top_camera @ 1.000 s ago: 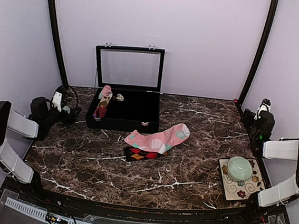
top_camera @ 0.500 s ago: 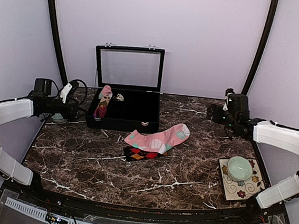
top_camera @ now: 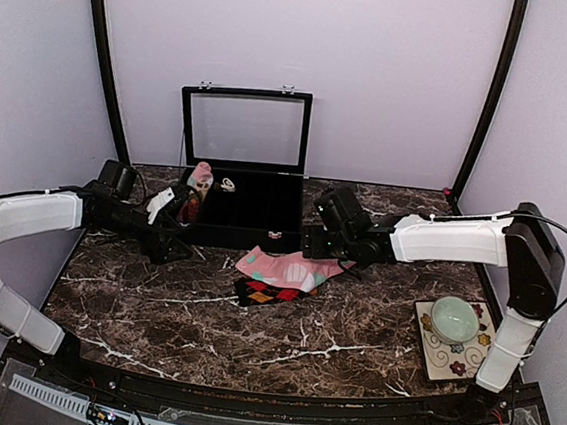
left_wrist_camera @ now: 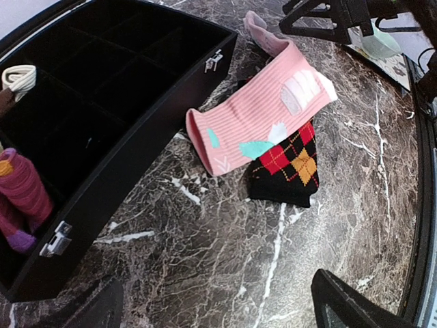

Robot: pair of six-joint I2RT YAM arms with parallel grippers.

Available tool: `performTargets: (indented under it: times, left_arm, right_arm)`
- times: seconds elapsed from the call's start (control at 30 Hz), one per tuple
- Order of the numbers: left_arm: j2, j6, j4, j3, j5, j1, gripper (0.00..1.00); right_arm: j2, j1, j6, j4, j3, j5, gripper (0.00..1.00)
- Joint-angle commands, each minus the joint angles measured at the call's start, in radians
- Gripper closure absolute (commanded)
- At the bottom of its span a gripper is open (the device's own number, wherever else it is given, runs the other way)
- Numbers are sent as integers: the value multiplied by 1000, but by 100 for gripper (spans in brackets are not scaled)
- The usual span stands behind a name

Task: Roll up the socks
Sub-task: Adjust the sock with the other sock.

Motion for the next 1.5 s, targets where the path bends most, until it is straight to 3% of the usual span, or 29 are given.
performTargets:
  times: [0.0, 0.27, 0.73, 1.2, 1.47]
  left_arm:
    - [32, -20, 10, 6, -26, -47, 1]
    - [170, -118, 58, 93, -44, -153, 1]
    - [408, -354, 244, 216, -167, -233, 3]
    - [483, -346, 279, 235, -46, -251, 9]
    - [544, -376, 262, 299, -53, -269, 9]
  right_arm:
    - [34, 17, 45, -32, 55, -37, 28]
    - [38, 18, 62, -67, 51, -80, 59]
    - [-33, 18, 130, -23, -95, -132, 60]
    - [-95, 18, 167, 17, -189, -162, 63]
    - [-98, 23, 176, 42, -216, -186, 64]
